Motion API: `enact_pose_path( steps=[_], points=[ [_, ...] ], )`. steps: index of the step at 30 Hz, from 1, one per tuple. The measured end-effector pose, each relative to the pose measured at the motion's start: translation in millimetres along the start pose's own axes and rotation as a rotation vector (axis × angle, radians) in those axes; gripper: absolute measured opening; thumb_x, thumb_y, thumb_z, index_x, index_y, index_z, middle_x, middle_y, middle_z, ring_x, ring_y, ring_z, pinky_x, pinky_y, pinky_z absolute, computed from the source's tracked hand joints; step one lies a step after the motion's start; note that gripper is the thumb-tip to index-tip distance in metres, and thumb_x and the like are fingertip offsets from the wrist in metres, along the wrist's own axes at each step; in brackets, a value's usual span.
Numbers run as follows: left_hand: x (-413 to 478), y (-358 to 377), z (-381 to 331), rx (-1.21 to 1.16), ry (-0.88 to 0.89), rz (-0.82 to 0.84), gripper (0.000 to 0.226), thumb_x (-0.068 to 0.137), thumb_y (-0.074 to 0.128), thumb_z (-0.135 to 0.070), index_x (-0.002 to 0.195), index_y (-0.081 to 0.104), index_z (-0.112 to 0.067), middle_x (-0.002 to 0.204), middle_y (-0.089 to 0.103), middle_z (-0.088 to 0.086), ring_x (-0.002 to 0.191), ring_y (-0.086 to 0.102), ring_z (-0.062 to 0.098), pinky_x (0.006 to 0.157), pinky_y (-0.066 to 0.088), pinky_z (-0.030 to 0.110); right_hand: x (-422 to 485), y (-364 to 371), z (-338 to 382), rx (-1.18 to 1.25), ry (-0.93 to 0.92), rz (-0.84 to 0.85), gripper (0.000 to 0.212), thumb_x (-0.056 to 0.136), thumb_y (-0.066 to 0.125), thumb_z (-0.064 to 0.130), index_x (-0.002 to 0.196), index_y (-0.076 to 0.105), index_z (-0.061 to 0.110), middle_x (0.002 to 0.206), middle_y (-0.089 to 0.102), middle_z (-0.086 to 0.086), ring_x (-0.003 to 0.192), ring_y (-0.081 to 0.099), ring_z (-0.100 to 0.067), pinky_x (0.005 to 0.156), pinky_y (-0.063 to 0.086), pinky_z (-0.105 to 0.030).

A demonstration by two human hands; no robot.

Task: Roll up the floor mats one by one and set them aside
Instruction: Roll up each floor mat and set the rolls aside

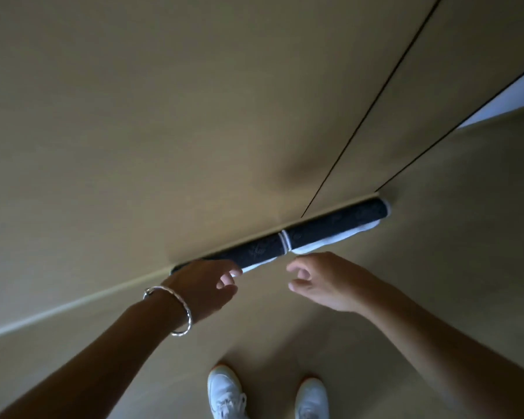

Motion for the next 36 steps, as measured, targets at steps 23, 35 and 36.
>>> enact_pose_path(
  steps=[23, 35, 36],
  points=[
    [-412, -308, -252, -0.047, 0.252, -0.598, 0.026, 0.09, 0.058, -0.022, 0.101, 0.058, -0.046, 0.087, 0.064, -0.029, 0.086, 0.058, -0.006, 0.076, 0.046, 0.013, -451, -273, 130, 0.415, -0.419, -0.563, 0.021, 0.092, 0.058, 0.032, 0.113, 0.064, 0.033, 0.106, 0.063, 0.02, 0.1, 0.056, 0.008, 0.08, 0.041, -0.007],
    [-486, -302, -213, 0.125, 0.077, -0.785, 0.026, 0.091, 0.055, -0.032, 0.115, 0.06, -0.04, 0.086, 0.055, -0.036, 0.072, 0.048, -0.023, 0.062, 0.036, 0.004, -447, -249, 232, 0.125, -0.553, -0.304, 0.028, 0.094, 0.054, 0.04, 0.122, 0.058, 0.036, 0.111, 0.057, 0.02, 0.1, 0.055, 0.007, 0.09, 0.047, -0.022],
    [-498, -305, -202, 0.107, 0.052, -0.815, 0.026, 0.091, 0.055, -0.032, 0.116, 0.06, -0.04, 0.085, 0.053, -0.038, 0.074, 0.049, -0.023, 0.062, 0.036, 0.004, -449, -249, 246, 0.093, -0.569, -0.293, 0.028, 0.094, 0.054, 0.039, 0.121, 0.058, 0.035, 0.11, 0.057, 0.021, 0.099, 0.055, 0.006, 0.089, 0.047, -0.02]
  ],
)
Point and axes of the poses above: each hand's wrist, its own x-axis towards the middle knuckle, its own y-axis out of the palm, z = x × y, the point moved 10 cm from there along x, towards the middle knuckle
